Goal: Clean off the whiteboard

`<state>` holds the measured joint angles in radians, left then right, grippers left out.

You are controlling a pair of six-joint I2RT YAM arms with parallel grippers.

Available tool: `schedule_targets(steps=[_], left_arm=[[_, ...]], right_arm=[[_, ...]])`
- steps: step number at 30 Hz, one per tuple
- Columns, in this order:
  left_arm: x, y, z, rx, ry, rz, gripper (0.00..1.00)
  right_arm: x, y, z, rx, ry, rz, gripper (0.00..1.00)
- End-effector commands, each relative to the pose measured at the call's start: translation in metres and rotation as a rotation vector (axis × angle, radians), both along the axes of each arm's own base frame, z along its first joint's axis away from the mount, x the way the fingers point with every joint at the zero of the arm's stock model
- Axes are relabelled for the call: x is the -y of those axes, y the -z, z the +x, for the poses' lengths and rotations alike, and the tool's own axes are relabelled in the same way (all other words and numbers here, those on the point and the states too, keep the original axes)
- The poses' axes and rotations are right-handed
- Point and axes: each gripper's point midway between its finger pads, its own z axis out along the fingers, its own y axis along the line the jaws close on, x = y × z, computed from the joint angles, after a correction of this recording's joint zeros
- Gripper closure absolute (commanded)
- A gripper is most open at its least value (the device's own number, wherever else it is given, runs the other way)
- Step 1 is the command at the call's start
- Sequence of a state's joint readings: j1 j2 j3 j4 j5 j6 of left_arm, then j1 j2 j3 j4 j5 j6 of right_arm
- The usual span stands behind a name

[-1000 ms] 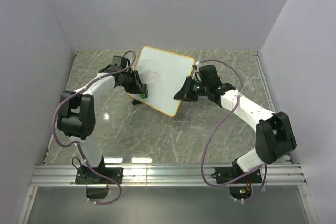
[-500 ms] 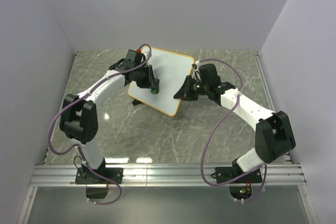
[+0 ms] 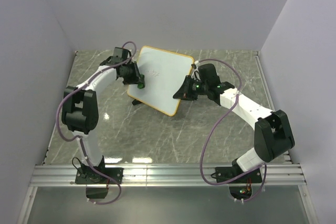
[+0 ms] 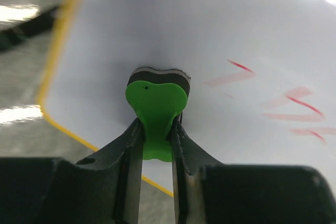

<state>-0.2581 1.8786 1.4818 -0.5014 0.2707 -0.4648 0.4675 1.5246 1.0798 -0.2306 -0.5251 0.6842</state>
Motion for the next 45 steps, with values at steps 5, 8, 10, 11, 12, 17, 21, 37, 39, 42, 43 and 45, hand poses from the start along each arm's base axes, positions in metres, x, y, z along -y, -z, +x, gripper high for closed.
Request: schedule_targets(steps=[5, 8, 10, 11, 12, 17, 21, 37, 39, 42, 43, 45], left_arm=[[-0.036, 0.043, 0.034, -0.028, -0.098, 0.058, 1.0], [-0.023, 0.024, 0.038, 0.016, -0.063, 0.033, 1.0], [-0.01, 0.004, 0.037, 0.064, -0.027, 0.019, 1.0], [-0.001, -0.004, 0.035, 0.078, 0.004, -0.003, 1.0], [0.011, -0.015, 0.03, 0.098, 0.038, -0.02, 1.0], [0.072, -0.055, 0.007, 0.16, 0.194, -0.07, 1.0], [0.105, -0.081, -0.006, 0.18, 0.265, -0.146, 1.0], [0.03, -0.036, 0.055, 0.12, 0.061, -0.058, 1.0], [0.006, -0.014, 0.064, 0.079, 0.012, -0.028, 1.0], [-0.001, 0.011, 0.068, 0.02, -0.004, 0.003, 1.0], [0.009, 0.013, 0.064, 0.01, 0.018, 0.003, 1.0], [0.024, 0.005, 0.06, 0.042, 0.052, 0.019, 1.0]], right_arm=[[-0.016, 0.006, -0.049, -0.071, -0.221, -0.007, 1.0], [-0.016, 0.007, -0.047, -0.075, -0.224, -0.012, 1.0], [-0.017, 0.007, -0.047, -0.074, -0.225, -0.01, 1.0], [-0.017, 0.009, -0.047, -0.082, -0.225, -0.01, 1.0], [-0.017, 0.009, -0.046, -0.08, -0.225, -0.007, 1.0], [-0.02, 0.013, -0.045, -0.09, -0.228, -0.004, 1.0], [-0.021, 0.013, -0.043, -0.09, -0.228, 0.0, 1.0], [-0.017, 0.015, -0.047, -0.091, -0.226, -0.014, 1.0], [-0.016, 0.015, -0.048, -0.092, -0.228, -0.018, 1.0], [-0.017, 0.016, -0.047, -0.092, -0.234, -0.021, 1.0], [-0.017, 0.017, -0.047, -0.095, -0.237, -0.023, 1.0], [-0.019, 0.016, -0.046, -0.095, -0.243, -0.025, 1.0]])
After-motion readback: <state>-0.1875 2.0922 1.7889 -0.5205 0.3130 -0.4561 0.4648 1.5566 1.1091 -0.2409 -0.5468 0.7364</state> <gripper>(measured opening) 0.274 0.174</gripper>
